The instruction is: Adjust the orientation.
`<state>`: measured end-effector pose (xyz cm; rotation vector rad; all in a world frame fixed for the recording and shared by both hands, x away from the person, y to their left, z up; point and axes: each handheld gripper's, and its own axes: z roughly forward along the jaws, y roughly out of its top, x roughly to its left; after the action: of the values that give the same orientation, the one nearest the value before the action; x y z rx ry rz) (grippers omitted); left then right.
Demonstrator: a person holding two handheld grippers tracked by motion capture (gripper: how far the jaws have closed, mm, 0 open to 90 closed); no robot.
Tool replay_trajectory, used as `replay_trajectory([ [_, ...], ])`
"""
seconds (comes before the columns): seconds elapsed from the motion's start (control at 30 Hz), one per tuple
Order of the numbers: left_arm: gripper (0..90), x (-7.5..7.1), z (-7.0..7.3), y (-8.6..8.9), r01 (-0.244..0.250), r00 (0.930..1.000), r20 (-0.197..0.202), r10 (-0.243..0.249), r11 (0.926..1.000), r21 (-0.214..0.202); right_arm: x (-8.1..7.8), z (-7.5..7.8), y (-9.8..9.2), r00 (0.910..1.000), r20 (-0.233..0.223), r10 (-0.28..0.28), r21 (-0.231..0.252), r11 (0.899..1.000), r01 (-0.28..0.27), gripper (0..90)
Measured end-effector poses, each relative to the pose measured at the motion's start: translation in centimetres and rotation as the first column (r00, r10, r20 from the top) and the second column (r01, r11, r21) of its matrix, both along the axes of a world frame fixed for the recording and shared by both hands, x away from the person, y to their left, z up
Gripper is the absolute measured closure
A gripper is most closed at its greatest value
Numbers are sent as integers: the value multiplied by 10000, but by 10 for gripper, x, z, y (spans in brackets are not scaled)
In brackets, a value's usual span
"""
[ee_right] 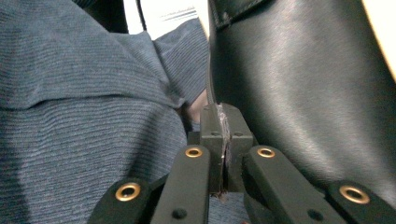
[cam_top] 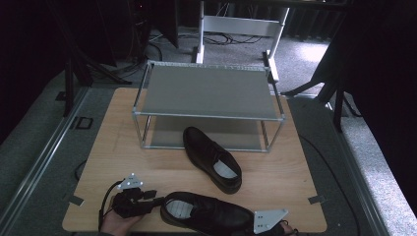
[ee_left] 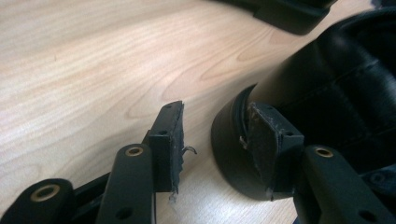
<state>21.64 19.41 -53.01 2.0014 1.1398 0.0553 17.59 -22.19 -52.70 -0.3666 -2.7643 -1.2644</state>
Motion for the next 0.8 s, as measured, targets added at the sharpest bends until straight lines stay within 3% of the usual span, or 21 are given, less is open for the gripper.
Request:
replay_trajectory([
  [0.1, 580, 0, -1, 0, 11, 10000, -88, -11, 10000, -66, -1, -2, 2, 10000, -11, 19, -110, 9999, -19, 893],
  [0.23, 631, -3, -3, 1, -54, 9998, -203, 45, 9991, -427, -1, -10, 6, 9998, 22, -203, -724, 9972, 204, 894],
  [0.33, 687, -6, -4, 0, 32, 9994, -330, -53, 9978, -657, -1, -10, 5, 9993, 16, -364, -732, 9966, 364, 894],
  [0.57, 713, -10, -6, -16, 472, 9972, -533, -523, 9944, -943, 7, -9, -9, 9925, 82, -1222, -828, 9890, 1225, 894],
  [0.63, 710, -10, -7, -30, 945, 9932, -574, -1017, 9888, -1156, 10, -8, -14, 9870, 191, -1598, -908, 9828, 1609, 893],
  [0.67, 703, -12, -8, -41, 1284, 9888, -599, -1370, 9831, -1303, 11, -8, -16, 9835, 211, -1798, -966, 9787, 1810, 893],
  [0.73, 705, -15, -8, -65, 1957, 9777, -541, -2031, 9735, -1181, 14, -9, -19, 9770, 184, -2123, -1176, 9700, 2129, 891],
  [0.8, 695, -16, -6, -78, 2243, 9717, -475, -2313, 9671, -1196, 11, -9, -19, 9779, 117, -2085, -1069, 9722, 2086, 881],
])
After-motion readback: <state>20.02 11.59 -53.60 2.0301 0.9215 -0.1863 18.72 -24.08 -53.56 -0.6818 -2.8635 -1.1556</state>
